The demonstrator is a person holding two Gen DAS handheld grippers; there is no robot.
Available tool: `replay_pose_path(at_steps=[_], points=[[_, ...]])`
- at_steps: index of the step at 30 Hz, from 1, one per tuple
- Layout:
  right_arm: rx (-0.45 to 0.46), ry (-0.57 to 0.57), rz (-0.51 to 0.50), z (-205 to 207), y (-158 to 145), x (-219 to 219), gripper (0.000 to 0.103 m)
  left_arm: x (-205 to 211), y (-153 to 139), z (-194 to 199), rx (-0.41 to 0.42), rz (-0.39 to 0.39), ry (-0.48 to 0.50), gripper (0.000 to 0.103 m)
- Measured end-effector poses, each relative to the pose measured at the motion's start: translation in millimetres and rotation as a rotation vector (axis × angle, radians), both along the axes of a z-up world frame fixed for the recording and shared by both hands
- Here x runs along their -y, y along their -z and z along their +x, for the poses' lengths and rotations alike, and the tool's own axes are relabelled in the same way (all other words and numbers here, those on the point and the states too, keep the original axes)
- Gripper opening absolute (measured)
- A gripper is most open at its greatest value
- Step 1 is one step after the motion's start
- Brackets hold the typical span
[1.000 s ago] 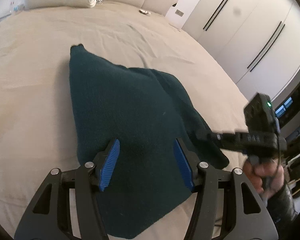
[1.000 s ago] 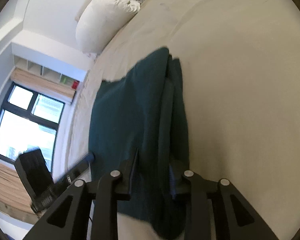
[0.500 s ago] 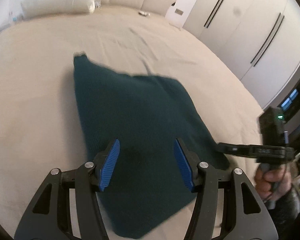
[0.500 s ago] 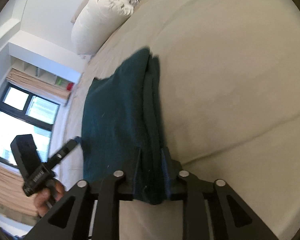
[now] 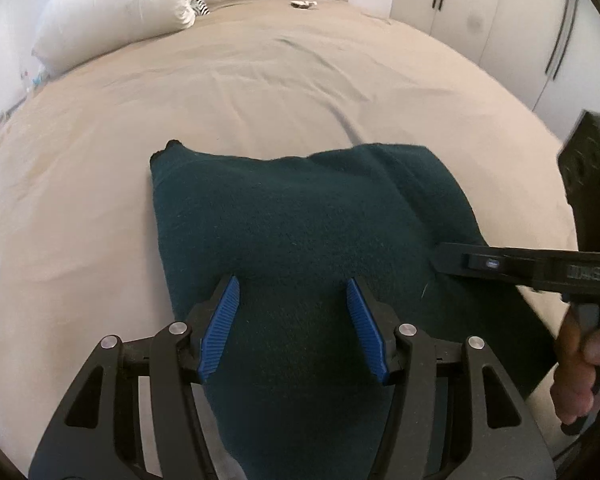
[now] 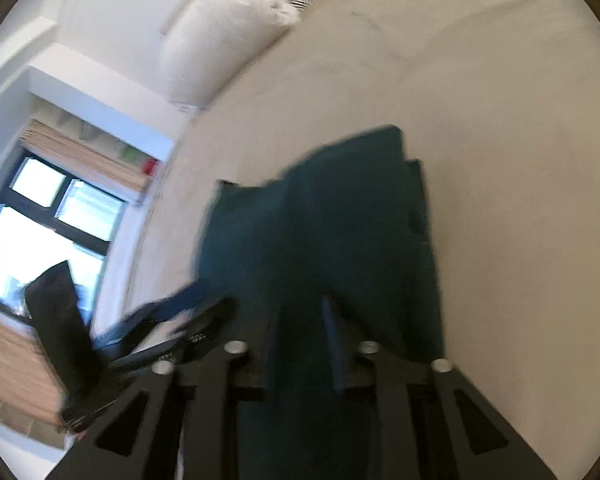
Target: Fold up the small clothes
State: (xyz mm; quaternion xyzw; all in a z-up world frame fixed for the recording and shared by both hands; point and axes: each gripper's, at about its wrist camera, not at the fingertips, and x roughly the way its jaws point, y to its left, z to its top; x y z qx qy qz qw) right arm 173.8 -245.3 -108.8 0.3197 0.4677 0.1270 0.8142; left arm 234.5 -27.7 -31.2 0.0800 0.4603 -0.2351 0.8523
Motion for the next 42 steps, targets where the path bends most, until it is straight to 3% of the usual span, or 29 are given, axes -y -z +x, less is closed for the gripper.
replay_pose_path(at_steps=[2,16,18,20,22,24,27,28,31,34,37,39,40,41,42], points=[[-0.001,0.015,0.022,-2.1,4.4,7.4,0.000,1.0,1.7,2.1,-0.006,-0.002,-0.006,0.055],[0.029,0.053,-0.037,-41.0,-5.1,19.5,0.000,5.8,2.8,-1.7,-0.003,0.021,-0.003,0.055],[0.045,0.070,-0.066,-50.4,-16.1,22.6,0.008,5.0,1.7,-3.6,0.002,0.018,-0.003,0.055],[0.056,0.111,-0.140,-60.6,-27.5,24.8,0.059,-0.5,-3.2,-7.0,0.008,-0.006,-0.007,0.056],[0.108,0.132,-0.160,-68.4,-39.3,29.0,0.068,-10.8,-12.8,-11.2,0.003,-0.049,-0.025,0.056],[0.103,0.121,-0.152,-64.6,-39.2,31.0,0.068,-29.9,-28.9,-17.2,0.036,-0.111,-0.064,0.057],[0.087,0.101,-0.134,-54.3,-35.4,30.8,0.068,-66.4,-40.8,-17.6,0.065,-0.185,-0.156,0.080],[0.082,0.094,-0.125,-50.6,-33.8,30.5,0.068,-77.7,-37.8,-14.3,0.046,-0.213,-0.178,0.082],[0.059,0.074,-0.091,-38.9,-26.1,29.9,0.068,-97.4,-12.4,-0.3,-0.092,-0.250,-0.221,0.082],[0.007,0.078,-0.068,-24.2,-16.7,30.9,0.068,-97.4,15.7,6.2,-0.247,-0.347,-0.199,0.082],[-0.071,0.059,-0.034,-7.8,0.7,30.0,0.068,-84.0,32.1,9.1,-0.325,-0.357,-0.168,0.082],[-0.075,0.057,-0.039,-3.7,2.2,28.3,0.066,-74.6,36.8,9.6,-0.342,-0.351,-0.148,0.082],[-0.079,0.049,-0.039,-1.5,2.0,26.3,0.061,-72.1,37.4,9.7,-0.342,-0.351,-0.144,0.079],[-0.087,0.036,-0.041,0.6,2.8,23.4,0.049,-69.4,38.4,10.6,-0.349,-0.352,-0.142,0.075],[-0.095,0.021,-0.045,1.6,3.7,20.2,0.044,-61.9,37.9,7.0,-0.362,-0.364,-0.138,0.060]])
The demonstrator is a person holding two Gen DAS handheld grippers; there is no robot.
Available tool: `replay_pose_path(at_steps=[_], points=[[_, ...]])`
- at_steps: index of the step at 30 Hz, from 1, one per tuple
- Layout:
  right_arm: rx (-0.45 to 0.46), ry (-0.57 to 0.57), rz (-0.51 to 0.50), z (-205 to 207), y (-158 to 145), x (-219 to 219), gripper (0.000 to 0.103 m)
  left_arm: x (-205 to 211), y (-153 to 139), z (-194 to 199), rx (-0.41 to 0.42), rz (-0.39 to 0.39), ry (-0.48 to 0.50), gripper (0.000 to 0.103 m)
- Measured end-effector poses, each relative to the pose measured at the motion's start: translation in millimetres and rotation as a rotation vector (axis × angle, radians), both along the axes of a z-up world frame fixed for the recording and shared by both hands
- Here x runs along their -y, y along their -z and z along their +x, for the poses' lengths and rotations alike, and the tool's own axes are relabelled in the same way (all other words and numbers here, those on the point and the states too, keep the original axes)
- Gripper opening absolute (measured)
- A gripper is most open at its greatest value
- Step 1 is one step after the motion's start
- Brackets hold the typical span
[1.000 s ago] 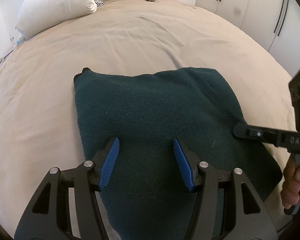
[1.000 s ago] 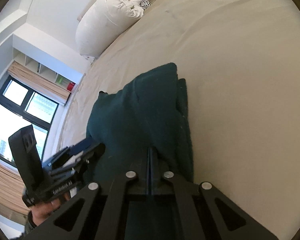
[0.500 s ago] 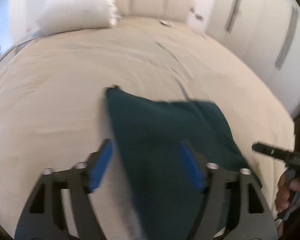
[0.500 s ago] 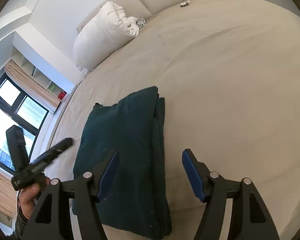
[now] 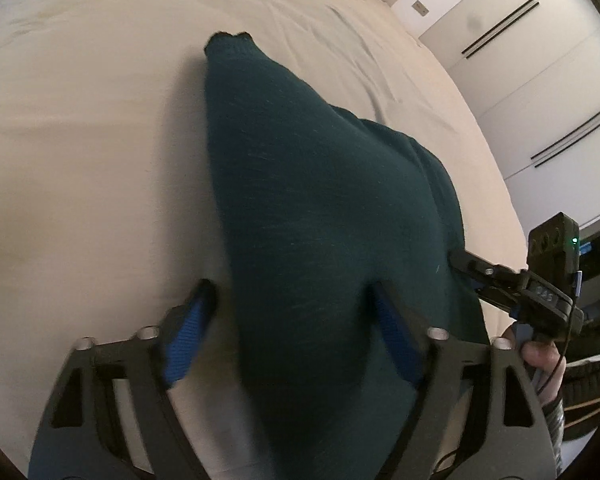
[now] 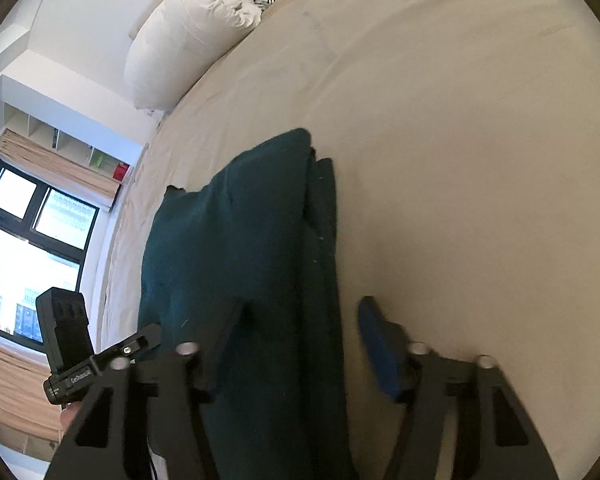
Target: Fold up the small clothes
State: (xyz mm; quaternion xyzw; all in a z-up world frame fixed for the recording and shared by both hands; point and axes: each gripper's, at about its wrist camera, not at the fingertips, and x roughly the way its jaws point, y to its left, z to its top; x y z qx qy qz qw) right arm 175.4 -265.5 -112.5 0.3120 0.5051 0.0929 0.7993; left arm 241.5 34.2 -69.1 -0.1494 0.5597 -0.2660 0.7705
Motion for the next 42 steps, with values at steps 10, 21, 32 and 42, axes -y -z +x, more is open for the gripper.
replay_pose_path(at_steps=[10,21,32,42], points=[[0.012,-0.034,-0.195,-1.2,-24.5,-29.5,0.024,15.1,-17.2,-10.0,0.013,0.063,0.000,0.038],[0.156,-0.133,-0.222,-51.0,-105.4,-105.5,0.021,-38.7,-101.4,-70.5,0.143,0.105,0.027,0.034],[0.166,-0.234,-0.095,-96.2,-88.0,-194.1,0.021,-132.4,-108.0,-148.6,0.171,0.172,-0.011,0.034],[0.086,-0.208,-0.081,-81.3,-30.0,-213.1,0.021,-170.0,-35.4,-135.9,0.096,0.164,-0.063,0.036]])
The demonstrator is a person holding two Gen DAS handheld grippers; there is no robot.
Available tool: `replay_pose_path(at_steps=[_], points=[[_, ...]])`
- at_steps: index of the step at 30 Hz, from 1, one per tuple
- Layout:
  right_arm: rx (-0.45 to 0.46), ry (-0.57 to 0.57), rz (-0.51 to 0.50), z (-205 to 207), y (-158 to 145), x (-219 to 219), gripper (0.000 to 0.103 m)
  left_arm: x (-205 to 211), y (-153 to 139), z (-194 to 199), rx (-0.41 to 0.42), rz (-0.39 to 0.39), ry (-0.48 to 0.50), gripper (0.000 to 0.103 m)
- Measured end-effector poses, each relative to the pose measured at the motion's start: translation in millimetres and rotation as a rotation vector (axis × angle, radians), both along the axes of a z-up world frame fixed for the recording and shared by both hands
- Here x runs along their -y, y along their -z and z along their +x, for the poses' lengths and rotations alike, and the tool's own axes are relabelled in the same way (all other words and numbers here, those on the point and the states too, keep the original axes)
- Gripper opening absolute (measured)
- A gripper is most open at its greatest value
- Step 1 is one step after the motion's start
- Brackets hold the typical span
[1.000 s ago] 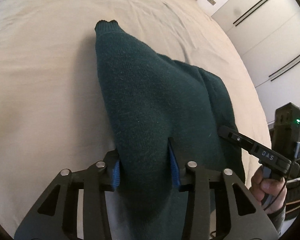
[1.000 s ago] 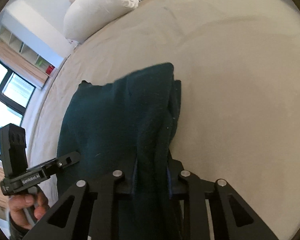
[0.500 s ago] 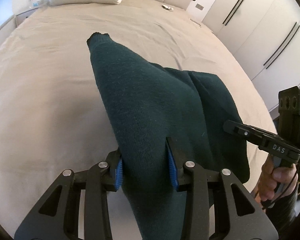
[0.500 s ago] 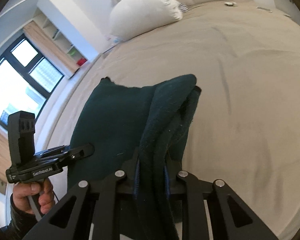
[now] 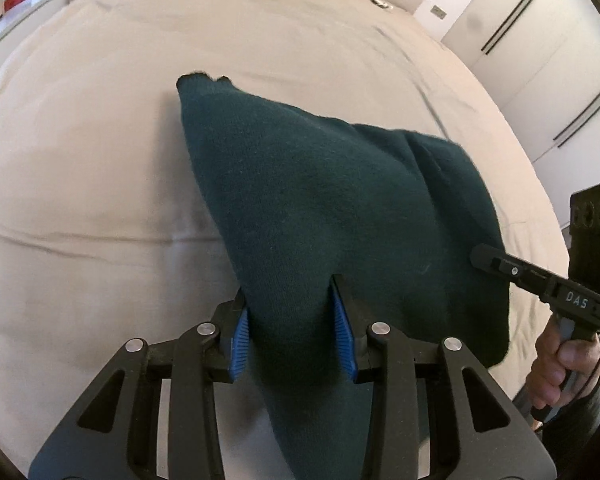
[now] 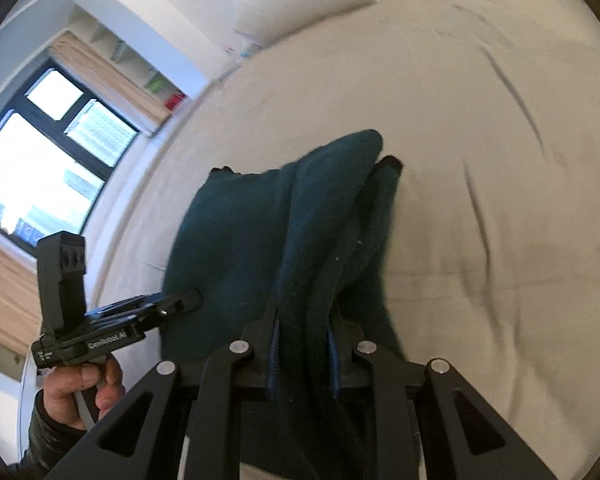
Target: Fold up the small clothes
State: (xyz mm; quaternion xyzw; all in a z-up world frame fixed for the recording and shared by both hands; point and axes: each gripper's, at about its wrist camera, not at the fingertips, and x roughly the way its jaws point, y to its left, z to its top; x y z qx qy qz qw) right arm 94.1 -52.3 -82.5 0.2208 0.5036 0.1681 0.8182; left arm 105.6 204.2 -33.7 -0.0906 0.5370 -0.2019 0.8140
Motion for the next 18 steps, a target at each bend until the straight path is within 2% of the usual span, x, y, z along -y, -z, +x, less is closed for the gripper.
replay_pose_path(at_steps=[2,3,5,6,10,13,15,18], points=[[-0.030,0.033,0.041,-0.7,14.3,9.4,0.022,1.2,3.5,2.4,0.011,-0.026,-0.012,0.039],[-0.040,0.050,0.074,-0.9,20.2,16.8,0.024,4.0,3.2,3.6,0.017,-0.025,-0.012,0.041],[-0.048,0.076,0.099,-0.7,24.9,26.0,0.032,11.2,2.1,5.7,0.033,0.000,0.000,0.044],[-0.045,0.073,0.109,-0.4,24.2,25.8,0.032,14.1,2.4,6.9,0.036,0.005,0.002,0.044],[-0.044,0.060,0.116,-3.4,23.0,27.1,0.033,13.9,9.6,6.4,0.035,0.006,-0.001,0.044],[-0.044,0.070,0.132,-9.9,22.5,32.8,0.045,5.1,14.7,2.0,0.028,-0.009,-0.017,0.048],[-0.033,0.071,0.119,-14.5,18.2,34.9,0.046,-0.7,18.5,-1.1,0.017,-0.024,-0.036,0.051],[-0.031,0.071,0.094,-13.3,14.3,35.5,0.053,-4.3,21.4,-4.0,0.003,-0.043,-0.072,0.055]])
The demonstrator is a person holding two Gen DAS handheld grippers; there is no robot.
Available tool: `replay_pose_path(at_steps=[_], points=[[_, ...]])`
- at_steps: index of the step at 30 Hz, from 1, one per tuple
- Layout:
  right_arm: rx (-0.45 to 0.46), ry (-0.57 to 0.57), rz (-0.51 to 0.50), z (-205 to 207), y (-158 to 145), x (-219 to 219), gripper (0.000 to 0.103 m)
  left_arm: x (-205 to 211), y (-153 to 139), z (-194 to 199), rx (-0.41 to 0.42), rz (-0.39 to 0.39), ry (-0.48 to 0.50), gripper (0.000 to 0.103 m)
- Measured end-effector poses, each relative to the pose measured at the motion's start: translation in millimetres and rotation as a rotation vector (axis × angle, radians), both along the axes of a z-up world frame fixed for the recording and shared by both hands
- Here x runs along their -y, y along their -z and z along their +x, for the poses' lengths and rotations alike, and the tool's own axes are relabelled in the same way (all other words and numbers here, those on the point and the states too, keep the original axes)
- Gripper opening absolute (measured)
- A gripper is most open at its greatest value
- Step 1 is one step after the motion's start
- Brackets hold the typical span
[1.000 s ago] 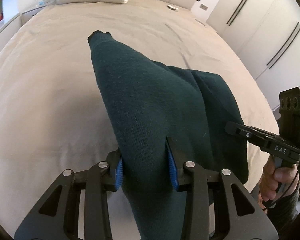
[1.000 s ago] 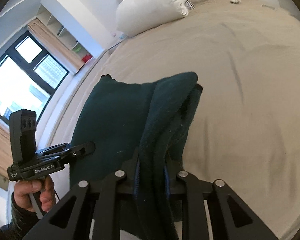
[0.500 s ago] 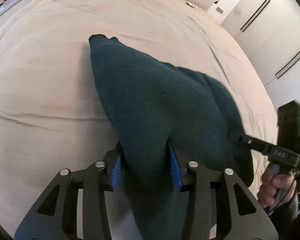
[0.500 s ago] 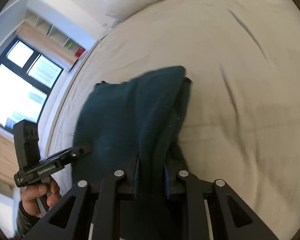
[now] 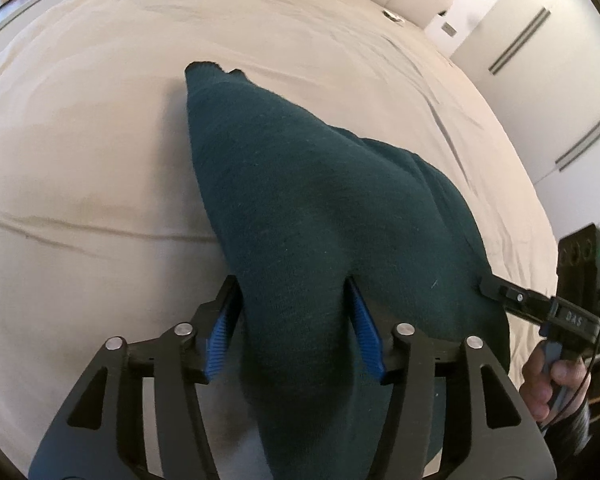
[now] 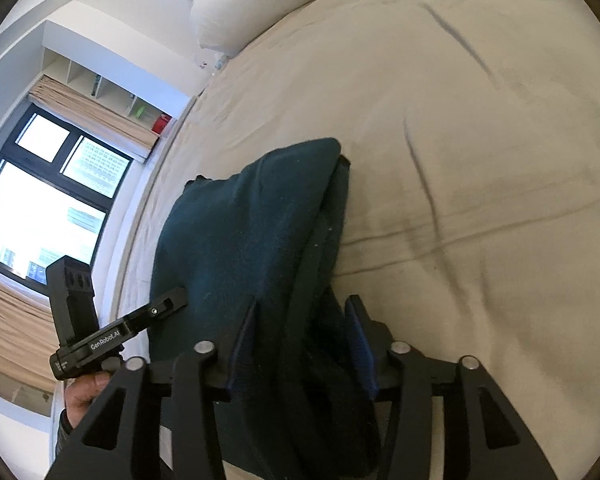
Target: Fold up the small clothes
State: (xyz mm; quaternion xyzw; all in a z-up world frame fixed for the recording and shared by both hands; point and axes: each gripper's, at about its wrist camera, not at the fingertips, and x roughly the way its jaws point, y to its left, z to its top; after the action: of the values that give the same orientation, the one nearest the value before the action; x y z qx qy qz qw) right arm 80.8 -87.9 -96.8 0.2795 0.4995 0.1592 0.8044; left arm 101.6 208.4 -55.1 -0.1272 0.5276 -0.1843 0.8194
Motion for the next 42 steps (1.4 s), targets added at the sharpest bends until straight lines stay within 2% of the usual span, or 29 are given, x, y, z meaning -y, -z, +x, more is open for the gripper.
replay_pose_path(at_steps=[3,5,7,8,9,10,11,12,14,16,18,20,24,27,29,31,33,36,37,39,40,42], points=[[-0.035,-0.029,0.020,7.3,8.0,-1.3,0.056,-1.8,6.7,-2.1,-0.017,-0.054,-0.044,0.058],[-0.103,-0.090,0.071,12.9,24.2,-9.0,0.063,-8.7,15.3,-3.0,-0.040,-0.110,-0.088,0.062],[-0.108,-0.116,0.069,12.9,30.1,-15.1,0.063,-13.4,21.8,-2.7,-0.057,-0.150,-0.108,0.065],[-0.107,-0.116,0.087,13.0,29.9,-15.2,0.059,-14.9,23.8,-2.3,-0.060,-0.158,-0.109,0.066],[-0.123,-0.104,0.145,14.9,32.6,-11.3,0.053,-15.4,24.5,-1.6,-0.063,-0.160,-0.106,0.066],[-0.141,-0.087,0.199,16.5,35.7,-6.9,0.043,-15.4,24.9,-0.4,-0.068,-0.161,-0.103,0.066],[-0.151,-0.070,0.233,17.6,37.3,-3.5,0.039,-14.4,24.8,1.9,-0.076,-0.162,-0.095,0.064],[-0.144,-0.066,0.237,17.8,35.0,-3.3,0.037,-13.7,24.1,3.5,-0.085,-0.172,-0.087,0.057],[-0.116,-0.077,0.211,16.6,24.0,-9.1,0.033,-13.0,22.4,8.5,-0.111,-0.169,-0.079,0.052],[-0.082,-0.080,0.251,15.8,5.4,-15.4,0.031,-14.4,19.0,14.1,-0.138,-0.171,-0.069,0.044],[-0.071,-0.076,0.306,19.0,-8.7,-18.2,0.030,-17.6,10.7,21.2,-0.167,-0.178,-0.059,0.041],[-0.070,-0.074,0.362,28.5,-22.8,-19.5,0.030,-20.4,-5.3,29.7,-0.162,-0.171,-0.046,0.040],[-0.069,-0.055,0.464,52.9,-49.6,-16.6,0.030,-27.6,-53.8,49.3,-0.089,-0.158,-0.044,0.038],[0.005,-0.071,0.463,65.0,-79.4,-13.4,0.030,-26.7,-92.8,62.8,0.003,-0.117,-0.029,0.038],[0.033,-0.066,0.470,67.4,-89.4,-6.3,0.030,-24.6,-106.4,63.6,0.030,-0.095,-0.020,0.038],[-0.005,-0.053,0.500,64.9,-79.4,-1.2,0.030,-20.8,-104.7,58.9,0.012,-0.072,-0.010,0.038],[-0.062,-0.026,0.509,50.0,-51.9,5.2,0.030,-16.3,-87.9,49.0,-0.026,-0.050,0.009,0.038],[-0.161,0.008,0.433,13.0,5.7,11.6,0.031,-11.4,-38.4,32.2,-0.096,-0.016,0.032,0.040],[-0.195,0.021,0.409,2.4,22.8,14.6,0.032,-9.0,-14.1,25.7,-0.117,0.018,0.038,0.043],[-0.210,0.052,0.411,-21.1,48.7,22.8,0.035,-10.4,5.0,14.6,-0.083,0.030,0.035,0.057],[-0.184,0.064,0.434,-29.9,50.5,29.3,0.035,-12.7,5.3,8.9,-0.037,0.013,0.035,0.060],[-0.144,0.070,0.385,-36.7,38.3,41.0,0.038,-16.0,2.7,1.9,0.002,0.030,0.032,0.064]])
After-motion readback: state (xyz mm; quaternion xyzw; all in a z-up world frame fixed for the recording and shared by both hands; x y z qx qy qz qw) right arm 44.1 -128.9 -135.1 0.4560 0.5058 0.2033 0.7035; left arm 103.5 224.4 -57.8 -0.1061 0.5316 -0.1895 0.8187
